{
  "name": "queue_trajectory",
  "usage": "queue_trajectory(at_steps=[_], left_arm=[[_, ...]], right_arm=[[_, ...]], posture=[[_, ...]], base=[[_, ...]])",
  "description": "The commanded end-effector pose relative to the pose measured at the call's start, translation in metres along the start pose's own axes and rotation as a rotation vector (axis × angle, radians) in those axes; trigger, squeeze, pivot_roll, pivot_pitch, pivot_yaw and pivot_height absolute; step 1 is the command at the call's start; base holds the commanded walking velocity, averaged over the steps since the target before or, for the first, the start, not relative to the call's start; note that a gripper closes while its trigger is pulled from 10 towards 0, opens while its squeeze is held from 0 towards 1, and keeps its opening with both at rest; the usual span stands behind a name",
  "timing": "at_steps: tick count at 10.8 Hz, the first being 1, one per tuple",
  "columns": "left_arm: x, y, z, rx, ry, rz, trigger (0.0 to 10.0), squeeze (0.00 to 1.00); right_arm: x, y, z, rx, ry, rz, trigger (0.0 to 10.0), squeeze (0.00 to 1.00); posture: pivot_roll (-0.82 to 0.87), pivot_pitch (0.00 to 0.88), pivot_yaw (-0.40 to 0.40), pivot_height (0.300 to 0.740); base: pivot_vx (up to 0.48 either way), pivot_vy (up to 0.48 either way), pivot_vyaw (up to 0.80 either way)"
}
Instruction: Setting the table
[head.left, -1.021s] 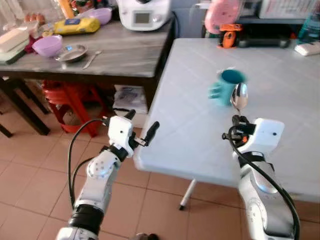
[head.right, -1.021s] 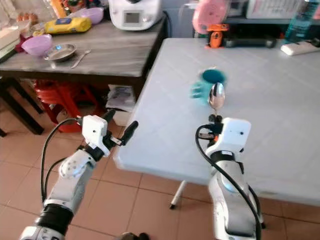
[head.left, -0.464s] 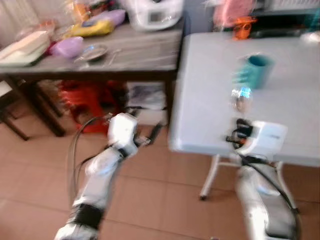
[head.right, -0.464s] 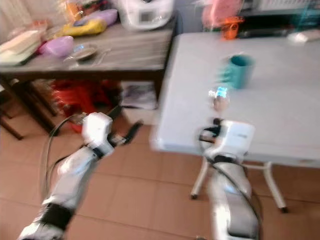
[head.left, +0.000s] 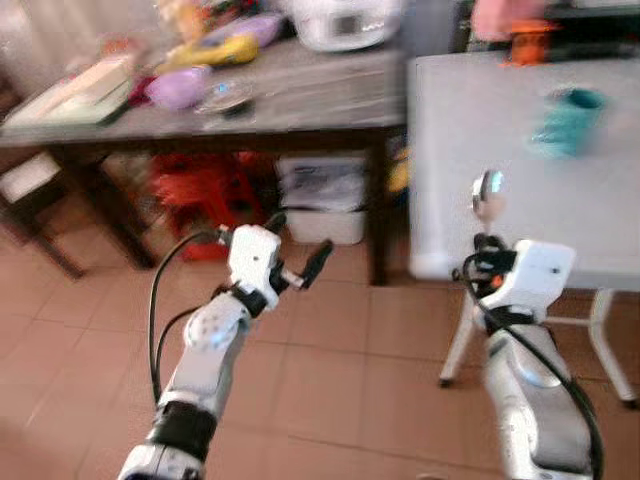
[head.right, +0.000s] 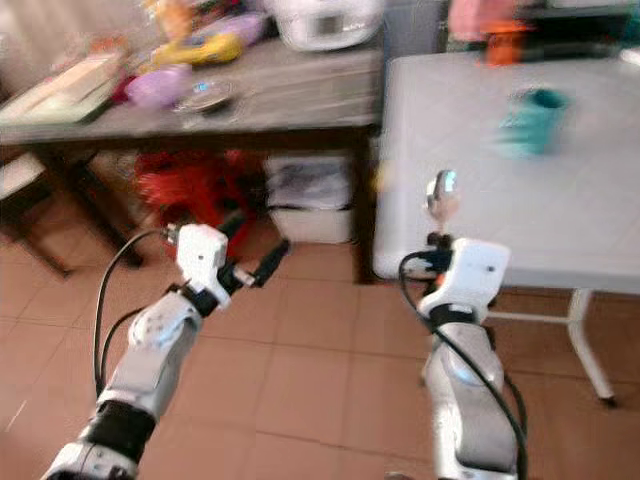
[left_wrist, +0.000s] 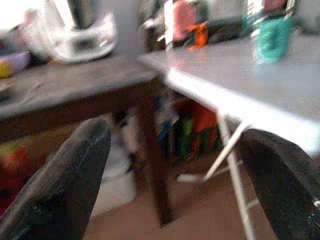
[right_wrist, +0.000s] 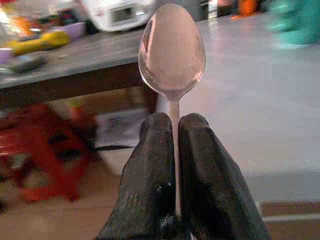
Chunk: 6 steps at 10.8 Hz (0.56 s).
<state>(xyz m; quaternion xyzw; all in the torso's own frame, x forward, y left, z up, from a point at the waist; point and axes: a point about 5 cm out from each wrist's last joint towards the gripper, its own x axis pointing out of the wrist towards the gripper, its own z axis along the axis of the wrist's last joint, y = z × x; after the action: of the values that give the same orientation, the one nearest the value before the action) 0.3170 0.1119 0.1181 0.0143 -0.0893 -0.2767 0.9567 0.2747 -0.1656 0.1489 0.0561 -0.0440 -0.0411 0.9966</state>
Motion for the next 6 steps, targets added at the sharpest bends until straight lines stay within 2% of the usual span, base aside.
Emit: queue_trajectory(at_steps=[1,6], left_arm=[[0.0004,0.0019,0.0024,0.015,-0.004,0.006,10.0,0.00],[0.0002,0.0000,0.0012,0.021,0.003,0.012,10.0,0.00]], right_arm=[[0.0007,0.0031,0.0034,-0.006,-0.017,0.012,10.0,0.00],[-0.0008,0.0019,-0.0008,-0.013,-0.002,0.010,10.0,0.00]], posture=[[-0.13,0.088,0.138,0.740],[-0.12,0.097,0.134,0.740]], base=[[0.000,0.480,0.00],[0.000,0.480,0.00]])
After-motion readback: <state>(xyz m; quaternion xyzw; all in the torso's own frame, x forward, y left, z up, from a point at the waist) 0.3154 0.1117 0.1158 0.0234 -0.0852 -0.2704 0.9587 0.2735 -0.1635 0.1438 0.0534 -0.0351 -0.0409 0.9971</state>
